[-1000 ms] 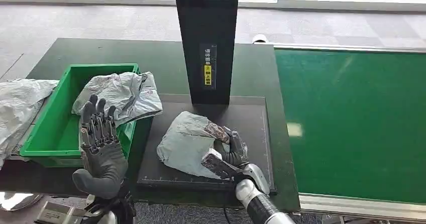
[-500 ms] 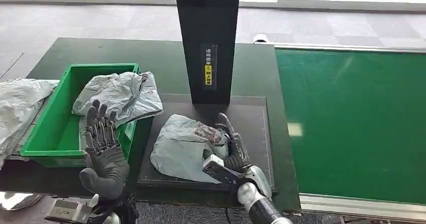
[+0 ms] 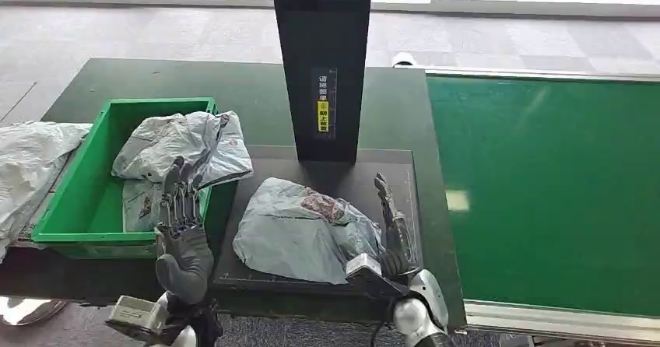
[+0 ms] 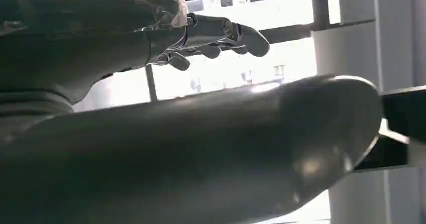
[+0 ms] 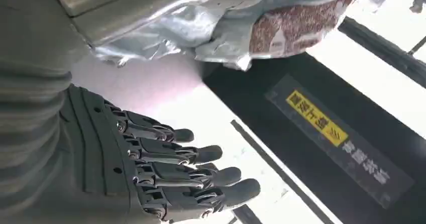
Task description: Moved the parcel from conveyor to table for the left to box.
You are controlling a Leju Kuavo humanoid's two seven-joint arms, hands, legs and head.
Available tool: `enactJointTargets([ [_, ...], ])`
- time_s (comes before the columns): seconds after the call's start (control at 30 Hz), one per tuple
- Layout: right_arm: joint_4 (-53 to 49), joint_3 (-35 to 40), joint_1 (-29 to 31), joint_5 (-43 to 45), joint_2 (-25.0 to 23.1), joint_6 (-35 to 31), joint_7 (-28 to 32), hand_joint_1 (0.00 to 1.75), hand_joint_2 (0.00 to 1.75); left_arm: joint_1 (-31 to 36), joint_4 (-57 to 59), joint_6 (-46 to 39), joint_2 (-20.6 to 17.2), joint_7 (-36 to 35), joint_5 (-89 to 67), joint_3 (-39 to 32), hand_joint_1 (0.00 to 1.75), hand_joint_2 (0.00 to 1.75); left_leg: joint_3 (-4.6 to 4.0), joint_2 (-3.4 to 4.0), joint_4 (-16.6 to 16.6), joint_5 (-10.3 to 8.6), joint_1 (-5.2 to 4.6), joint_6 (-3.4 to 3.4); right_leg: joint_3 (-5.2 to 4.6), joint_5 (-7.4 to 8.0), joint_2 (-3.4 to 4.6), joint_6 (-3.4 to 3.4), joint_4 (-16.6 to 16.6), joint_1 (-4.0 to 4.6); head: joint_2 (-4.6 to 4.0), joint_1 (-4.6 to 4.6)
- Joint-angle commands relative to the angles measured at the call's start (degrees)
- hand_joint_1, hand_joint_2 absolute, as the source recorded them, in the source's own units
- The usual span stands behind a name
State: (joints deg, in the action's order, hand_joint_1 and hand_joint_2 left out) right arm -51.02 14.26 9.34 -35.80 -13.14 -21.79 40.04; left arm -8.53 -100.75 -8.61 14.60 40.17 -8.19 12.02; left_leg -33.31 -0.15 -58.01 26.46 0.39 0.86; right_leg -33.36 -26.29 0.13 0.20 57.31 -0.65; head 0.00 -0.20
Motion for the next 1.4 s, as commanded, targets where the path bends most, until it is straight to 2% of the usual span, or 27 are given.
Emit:
enactJointTargets([
  [0.03, -28.8, -8.6, -15.2, -3.7, 0.8, 0.9, -1.2, 0.0, 1.75, 7.5, 19.9, -9.5, 3.4, -5.6, -13.9, -3.7, 0.0, 0.0, 0.03, -0.4, 0.1, -0.07, -0.03, -0.04, 0.15, -0.06, -0.42, 0.0, -0.1, -0.02, -0.02, 0.0],
  [0.13, -31.2, -8.0, -16.5, -3.6, 0.3, 0.4, -0.1, 0.0, 1.75, 9.9, 24.6, -16.1, 2.4, -8.6, -22.6, -1.2, 0.0, 0.0, 0.01, -0.21, 0.0, -0.03, -0.02, 0.01, 0.06, -0.03, -0.22, 0.0, 0.0, -0.01, 0.0, 0.0],
  [0.2, -34.1, -5.0, -17.5, -3.2, 0.7, 1.2, 0.0, 0.0, 1.75, 14.7, 34.6, -23.9, 1.8, -11.0, -31.8, 1.2, 0.0, 0.0, 0.01, -0.36, 0.1, -0.08, -0.03, 0.01, 0.08, -0.04, -0.38, 0.0, -0.1, -0.02, 0.0, 0.0],
  [0.27, -36.8, -0.6, -17.9, -1.9, 2.2, 1.4, 0.0, 0.0, 1.75, 19.1, 47.2, -26.0, 1.0, -17.5, -39.4, 3.2, 0.0, 0.0, 0.04, -0.47, 0.1, -0.13, -0.03, 0.0, 0.14, -0.02, -0.48, 0.0, -0.1, -0.03, 0.0, 0.0],
  [0.37, -39.5, 1.7, -18.4, -1.2, 3.0, 1.8, 0.0, 0.0, 1.75, 21.1, 56.8, -27.2, 0.3, -21.2, -44.2, 5.1, 0.0, 0.0, 0.13, -0.32, 0.2, -0.12, -0.06, -0.01, 0.21, 0.01, -0.35, 0.01, -0.1, -0.05, 0.0, 0.0],
  [0.4, -40.6, 2.2, -18.6, -0.7, 3.3, 1.8, 0.0, 0.0, 1.75, 21.4, 58.6, -29.5, -0.1, -24.4, -49.6, 6.6, 0.0, 0.0, 0.18, -0.3, 0.2, -0.15, -0.04, -0.03, 0.29, 0.05, -0.35, 0.01, -0.2, -0.03, 0.0, 0.0],
  [0.43, -41.9, 2.5, -18.8, -0.2, 3.5, 2.5, 0.0, 0.0, 1.75, 21.3, 59.1, -31.4, -0.4, -33.1, -60.3, 7.6, 0.0, 0.0, 0.18, -0.22, 0.2, -0.1, -0.07, -0.03, 0.26, 0.03, -0.24, 0.02, -0.2, -0.06, 0.0, 0.0],
  [0.47, -42.8, 2.0, -19.2, -0.6, 3.2, 2.9, 0.0, 0.0, 1.75, 21.4, 60.1, -30.8, 0.0, -35.9, -63.6, 7.7, 0.0, 0.0, 0.13, -0.11, 0.1, -0.03, -0.02, -0.01, 0.18, 0.02, -0.14, 0.04, -0.1, -0.02, 0.0, 0.0],
  [0.97, -43.3, 1.5, -19.3, -0.8, 3.1, 3.5, 0.0, 0.0, 1.75, 21.3, 59.2, -30.0, 0.4, -36.5, -64.3, 7.6, 0.0, 0.0, 0.09, 0.0, 0.1, -0.02, 0.01, -0.02, 0.13, 0.04, -0.04, 0.03, -0.1, -0.02, -0.02, 0.0],
  [1.07, -45.1, 0.3, -20.1, -1.3, 2.3, 4.3, 0.0, 0.0, 1.75, 22.3, 60.7, -23.2, 1.3, -37.8, -68.5, 7.7, 0.0, 0.0, 0.09, 0.0, 0.1, -0.03, 0.01, -0.02, 0.13, 0.04, -0.05, 0.04, -0.1, -0.02, 0.0, 0.0],
  [1.13, -45.9, -0.7, -20.5, -1.8, 1.7, 4.8, 0.0, 0.0, 1.75, 22.9, 62.1, -22.0, 2.1, -39.0, -71.4, 8.5, 0.0, 0.0, 0.17, -0.07, 0.2, -0.06, 0.01, -0.04, 0.25, 0.05, -0.14, 0.03, -0.2, -0.01, 0.0, 0.0],
  [1.17, -46.3, -1.1, -20.5, -1.9, 1.5, 5.0, 0.0, 0.0, 1.75, 23.0, 62.2, -21.3, 2.4, -39.6, -72.8, 9.0, 0.0, 1.75, 0.08, -0.1, 0.1, -0.04, -0.01, -0.04, 0.16, 0.01, -0.16, 0.05, -0.1, -0.04, -0.02, 0.0],
  [1.27, -46.9, -1.8, -20.8, -2.5, 0.9, 5.2, 0.0, 0.0, 1.75, 22.6, 60.7, -22.5, 2.3, -40.3, -77.7, 10.7, 0.0, 1.75, 0.1, -0.1, 0.1, -0.02, -0.01, -0.05, 0.2, 0.01, -0.16, 0.05, -0.1, -0.05, 0.0, 0.0],
  [1.3, -47.1, -2.1, -21.0, -2.5, 0.7, 4.9, 0.0, 0.0, 1.75, 22.4, 60.2, -22.7, 2.7, -40.2, -77.5, 10.2, 1.75, 1.75, 0.08, -0.09, 0.0, -0.02, -0.03, -0.04, 0.16, 0.01, -0.15, 0.05, -0.1, -0.06, 0.0, 0.0],
  [1.4, -48.1, -2.9, -21.4, -2.7, 0.3, 5.3, 0.0, 0.0, 1.75, 21.2, 55.4, -23.2, 3.0, -39.7, -78.3, 8.8, 1.75, 1.75, 0.05, -0.09, 0.0, -0.01, -0.01, -0.04, 0.14, 0.01, -0.16, 0.05, 0.0, -0.06, -0.02, 0.0],
])
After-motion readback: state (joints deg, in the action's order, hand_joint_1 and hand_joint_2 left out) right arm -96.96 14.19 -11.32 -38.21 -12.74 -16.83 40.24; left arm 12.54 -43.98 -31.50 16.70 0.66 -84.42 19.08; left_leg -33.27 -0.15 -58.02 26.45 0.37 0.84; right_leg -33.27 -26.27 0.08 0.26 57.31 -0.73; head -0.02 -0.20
